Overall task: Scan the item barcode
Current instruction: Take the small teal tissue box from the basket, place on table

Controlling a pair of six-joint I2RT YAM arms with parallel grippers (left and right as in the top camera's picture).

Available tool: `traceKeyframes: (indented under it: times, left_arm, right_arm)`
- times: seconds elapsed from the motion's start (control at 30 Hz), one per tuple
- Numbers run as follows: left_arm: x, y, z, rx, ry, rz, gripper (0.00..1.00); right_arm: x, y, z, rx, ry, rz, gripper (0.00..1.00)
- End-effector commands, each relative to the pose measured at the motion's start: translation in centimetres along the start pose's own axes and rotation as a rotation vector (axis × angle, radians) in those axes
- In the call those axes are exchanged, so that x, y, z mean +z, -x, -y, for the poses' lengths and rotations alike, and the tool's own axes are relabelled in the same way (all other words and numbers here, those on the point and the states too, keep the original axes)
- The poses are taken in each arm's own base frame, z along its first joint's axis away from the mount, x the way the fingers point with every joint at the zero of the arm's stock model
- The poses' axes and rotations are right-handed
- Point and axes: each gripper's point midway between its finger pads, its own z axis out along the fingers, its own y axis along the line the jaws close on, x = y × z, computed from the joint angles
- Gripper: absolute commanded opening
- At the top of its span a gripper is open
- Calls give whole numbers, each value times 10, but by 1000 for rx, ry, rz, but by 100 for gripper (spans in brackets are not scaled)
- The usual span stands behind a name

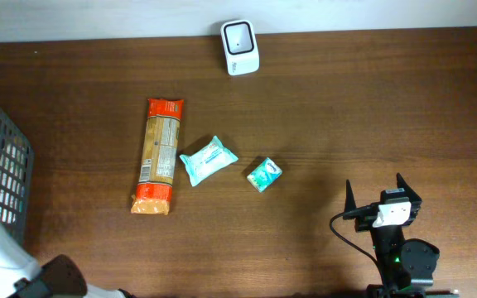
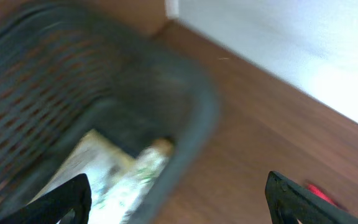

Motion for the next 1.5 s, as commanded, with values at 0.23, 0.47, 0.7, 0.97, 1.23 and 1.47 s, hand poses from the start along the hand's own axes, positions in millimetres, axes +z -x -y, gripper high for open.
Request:
traceKeyframes:
  times: [0.23,0.47,0.7,0.97,1.23,1.47]
  left_arm:
    - [116,-74,-159,-75,13,-246,89]
    - [201,-143,-154,111,-220,-412,90]
    - [241,-200,-117,186,-541,-468,94]
    - [262,-238,-104,151,-609,-558,92]
    - [265,-243,-107,136,-571,-594,22]
    - [248,-185,-117,47,-469,-534,0]
  right_arm:
    - [0,-2,0,0,-1,0,99]
    - [0,-2,0,0,-1,0,99]
    - [0,-2,0,0,-1,0,99]
    - [0,-2,0,0,-1,0,99]
    - [0,-2,0,0,-1,0,98]
    - [0,-2,0,0,-1,0,99]
